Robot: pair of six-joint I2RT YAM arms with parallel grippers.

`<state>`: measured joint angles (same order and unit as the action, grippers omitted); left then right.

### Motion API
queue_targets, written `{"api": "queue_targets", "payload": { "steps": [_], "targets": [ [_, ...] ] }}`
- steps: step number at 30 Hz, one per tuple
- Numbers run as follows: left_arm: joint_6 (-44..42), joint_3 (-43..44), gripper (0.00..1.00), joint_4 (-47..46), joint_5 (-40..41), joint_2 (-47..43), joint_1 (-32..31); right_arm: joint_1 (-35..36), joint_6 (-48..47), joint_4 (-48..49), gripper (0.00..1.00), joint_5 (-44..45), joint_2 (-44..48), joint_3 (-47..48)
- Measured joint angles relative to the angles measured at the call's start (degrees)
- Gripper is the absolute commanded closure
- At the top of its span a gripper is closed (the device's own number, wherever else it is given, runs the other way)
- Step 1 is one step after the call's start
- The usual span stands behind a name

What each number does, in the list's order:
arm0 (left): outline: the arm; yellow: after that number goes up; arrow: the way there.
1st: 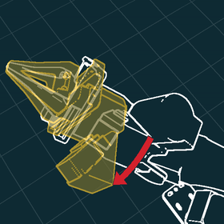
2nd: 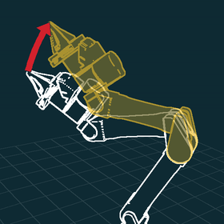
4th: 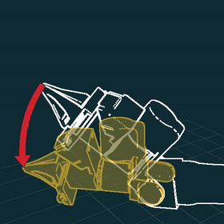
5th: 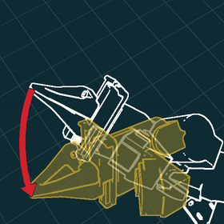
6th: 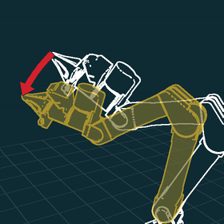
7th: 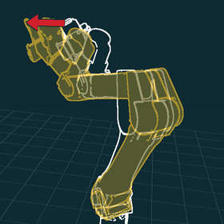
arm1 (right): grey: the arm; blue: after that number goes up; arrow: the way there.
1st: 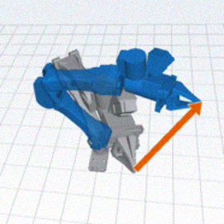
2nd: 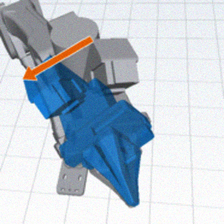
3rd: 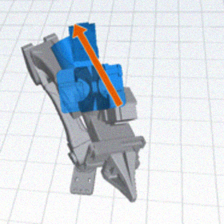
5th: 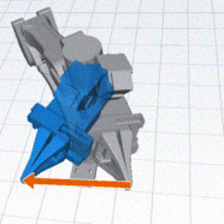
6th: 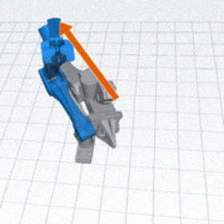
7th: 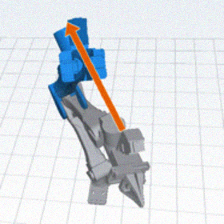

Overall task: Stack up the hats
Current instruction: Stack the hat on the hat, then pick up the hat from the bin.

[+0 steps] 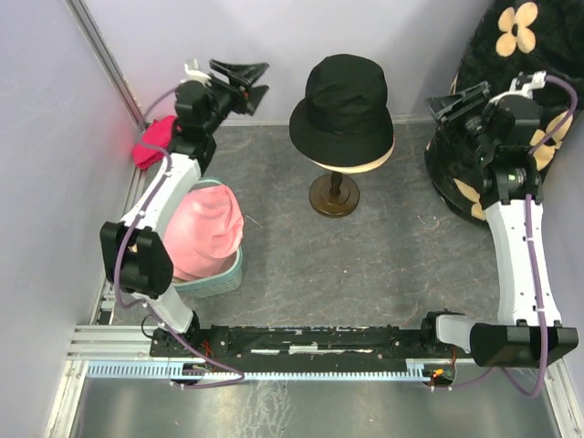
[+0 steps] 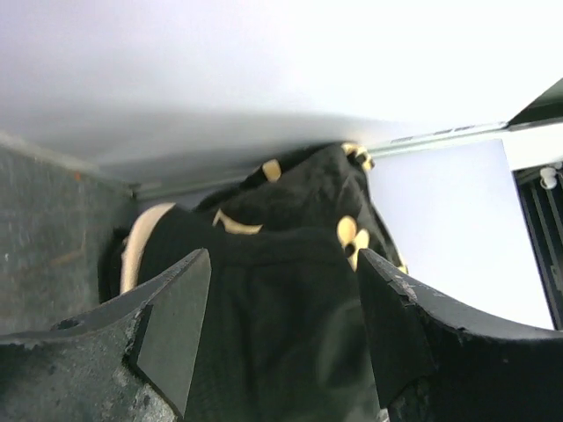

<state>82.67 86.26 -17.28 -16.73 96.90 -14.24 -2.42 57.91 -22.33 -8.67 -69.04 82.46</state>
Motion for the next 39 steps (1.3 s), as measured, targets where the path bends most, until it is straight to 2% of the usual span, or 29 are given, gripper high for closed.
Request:
{"api": "queue_targets", "payload": {
  "steps": [5,8,11,16,19,27,35,39],
  "targets": [
    [-9.2,12.1,0.23,15.7,3.3,-4.1,4.1,0.1,-2.7,-1.1,0.5,0.0,-6.4,13.4],
    [-16.7,16.7,0.22,26.1,7.6,-9.7,6.3,1.0,-5.0,-3.0,0.51,0.2,-12.0,23.9],
    [-22.4,17.7,0.22,34.5,12.8,-16.2,6.8,3.6,-7.7,-5.3,0.51,0.7,-18.4,34.9],
    [-29.1,18.4,0.21,46.5,19.8,-23.2,6.8,13.2,-13.4,-12.3,0.52,1.6,-31.3,56.3],
    [-31.1,16.4,0.21,51.7,23.5,-26.1,6.8,19.3,-16.3,-14.7,0.53,1.7,-35.6,62.4],
    [-33.2,9.9,0.22,65.7,30.9,-36.5,6.8,35.1,-25.1,-17.6,0.53,4.0,-37.1,60.7],
    [-33.1,5.9,0.24,73.9,33.9,-46.7,6.8,48.0,-31.8,-16.4,0.53,8.7,-32.7,47.3],
    [-33.1,3.4,0.24,78.1,35.0,-48.0,6.8,52.4,-33.7,-14.5,0.53,10.4,-29.4,40.3]
  ]
}}
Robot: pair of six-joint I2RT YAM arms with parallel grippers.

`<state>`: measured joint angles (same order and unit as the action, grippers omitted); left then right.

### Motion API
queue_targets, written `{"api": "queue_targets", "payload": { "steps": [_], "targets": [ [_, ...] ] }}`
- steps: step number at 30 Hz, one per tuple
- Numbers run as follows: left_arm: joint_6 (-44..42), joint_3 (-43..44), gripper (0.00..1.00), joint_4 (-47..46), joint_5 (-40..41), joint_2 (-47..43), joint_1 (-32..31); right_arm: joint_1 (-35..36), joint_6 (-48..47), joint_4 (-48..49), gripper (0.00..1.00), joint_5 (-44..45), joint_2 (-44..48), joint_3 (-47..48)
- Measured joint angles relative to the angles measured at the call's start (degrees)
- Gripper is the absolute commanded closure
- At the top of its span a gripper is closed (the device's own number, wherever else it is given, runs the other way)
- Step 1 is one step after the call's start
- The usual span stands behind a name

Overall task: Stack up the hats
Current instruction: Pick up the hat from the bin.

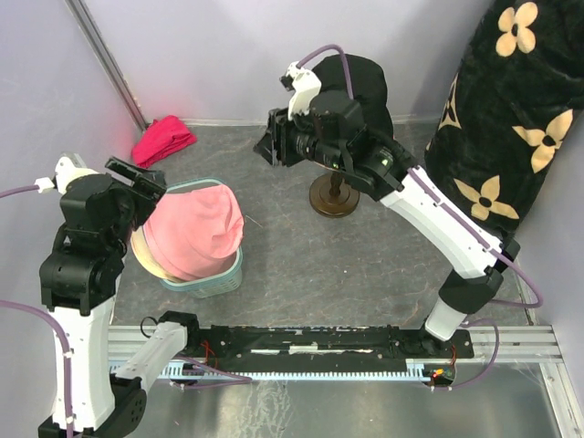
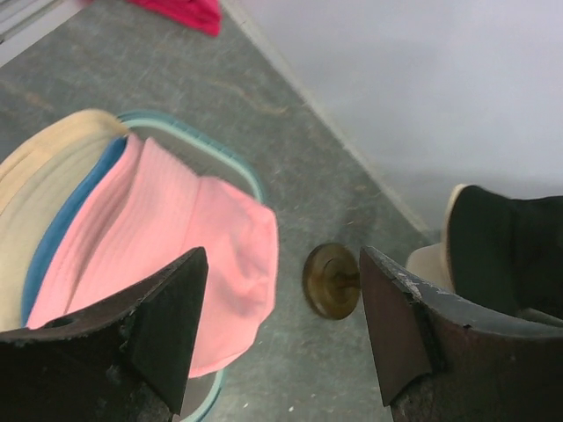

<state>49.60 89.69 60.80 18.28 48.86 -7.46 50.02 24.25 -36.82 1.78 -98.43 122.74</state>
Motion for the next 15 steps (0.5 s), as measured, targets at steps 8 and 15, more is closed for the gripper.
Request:
{"api": "queue_targets", "payload": {
  "steps": [8,15],
  "targets": [
    [0.0,-2.3,0.24,6.9,1.9,-0.1,0.0,6.3,-0.5,3.8,0.52,3.3,7.2,-16.1],
    [0.0,-3.3,0.23,10.0,4.3,-0.9,0.0,11.9,2.1,5.1,0.51,5.8,11.0,-30.8]
  ]
}}
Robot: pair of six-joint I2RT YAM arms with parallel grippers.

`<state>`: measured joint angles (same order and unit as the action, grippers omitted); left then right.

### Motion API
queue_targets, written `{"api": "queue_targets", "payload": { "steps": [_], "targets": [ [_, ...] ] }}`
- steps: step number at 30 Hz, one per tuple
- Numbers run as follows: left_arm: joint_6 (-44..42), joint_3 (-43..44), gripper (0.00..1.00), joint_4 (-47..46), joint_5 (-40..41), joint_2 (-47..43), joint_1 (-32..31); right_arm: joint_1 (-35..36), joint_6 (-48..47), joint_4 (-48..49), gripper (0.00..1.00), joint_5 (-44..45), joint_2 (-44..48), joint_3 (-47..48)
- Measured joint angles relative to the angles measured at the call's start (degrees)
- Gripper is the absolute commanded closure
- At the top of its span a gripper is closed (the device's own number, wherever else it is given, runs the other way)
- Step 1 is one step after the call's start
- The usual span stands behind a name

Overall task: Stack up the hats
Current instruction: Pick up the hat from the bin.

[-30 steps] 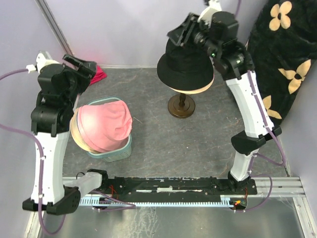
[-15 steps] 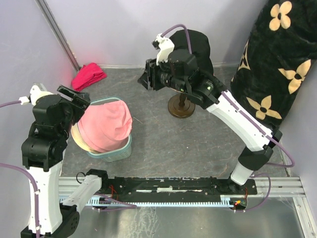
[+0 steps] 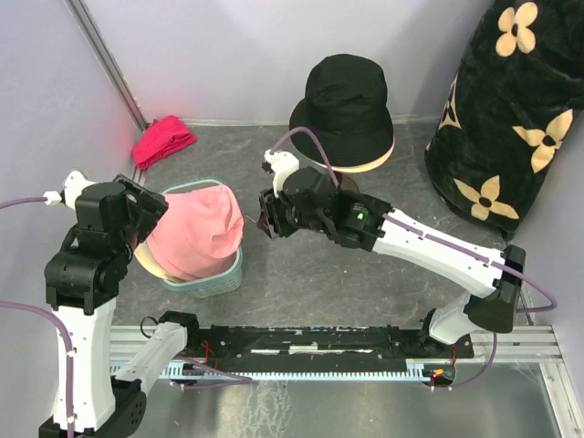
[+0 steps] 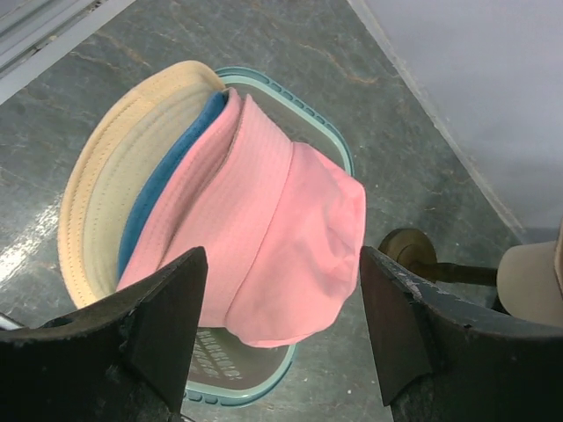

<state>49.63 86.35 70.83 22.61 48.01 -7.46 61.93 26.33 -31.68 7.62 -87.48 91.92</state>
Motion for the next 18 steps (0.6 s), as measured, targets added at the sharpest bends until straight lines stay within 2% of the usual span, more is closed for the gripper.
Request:
{"api": "queue_targets", "payload": {
  "steps": [5,18],
  "targets": [
    [0.0,-2.4,0.23,0.5,1.3,-0.3,0.0,1.9,4.1,0.9,0.51,0.1,0.2,-7.3],
    [0.0,-6.4,0.22,0.5,3.0,-1.9,0.0,6.2,14.8,7.0,0.5,-0.3,-5.7,-9.3]
  ]
}}
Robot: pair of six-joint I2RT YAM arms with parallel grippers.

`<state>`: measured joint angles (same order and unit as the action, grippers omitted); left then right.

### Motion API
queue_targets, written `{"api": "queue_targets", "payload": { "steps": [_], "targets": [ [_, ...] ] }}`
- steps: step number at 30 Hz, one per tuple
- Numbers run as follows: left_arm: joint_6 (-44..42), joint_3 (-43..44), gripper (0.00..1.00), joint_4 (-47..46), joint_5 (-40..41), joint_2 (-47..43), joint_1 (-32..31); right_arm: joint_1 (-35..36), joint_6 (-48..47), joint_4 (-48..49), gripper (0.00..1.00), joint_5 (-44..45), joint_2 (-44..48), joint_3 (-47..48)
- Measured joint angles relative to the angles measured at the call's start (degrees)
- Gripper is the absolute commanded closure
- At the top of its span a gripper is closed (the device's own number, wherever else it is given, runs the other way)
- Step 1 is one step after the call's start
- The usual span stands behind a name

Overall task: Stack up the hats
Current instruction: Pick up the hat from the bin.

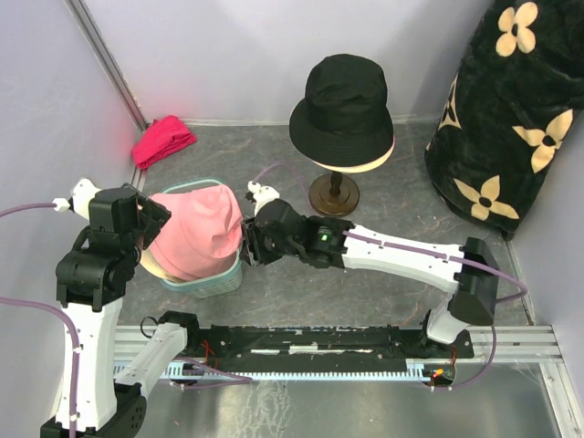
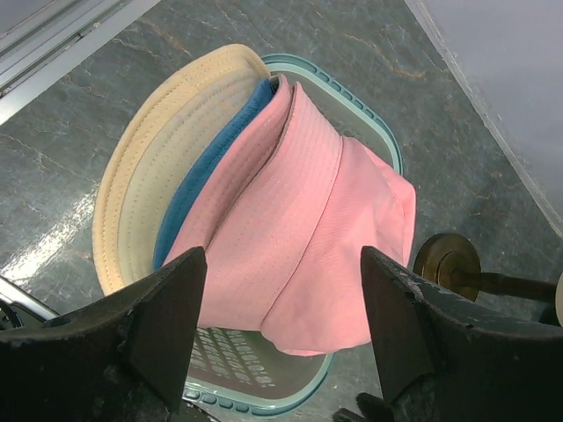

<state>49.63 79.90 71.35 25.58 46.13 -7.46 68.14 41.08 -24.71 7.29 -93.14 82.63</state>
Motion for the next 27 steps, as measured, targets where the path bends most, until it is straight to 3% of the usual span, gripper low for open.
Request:
{"api": "queue_targets", "payload": {
  "steps": [16,27],
  "targets": [
    [0.0,-0.4,0.22,0.1,1.4,-0.6,0.0,0.8,7.4,3.5,0.52,-2.3,-7.4,1.1],
    [0.0,-1.3,0.21,0.0,2.0,-0.9,0.0,0.8,9.6,5.0,0.5,-1.8,-6.6,0.9]
  ]
}}
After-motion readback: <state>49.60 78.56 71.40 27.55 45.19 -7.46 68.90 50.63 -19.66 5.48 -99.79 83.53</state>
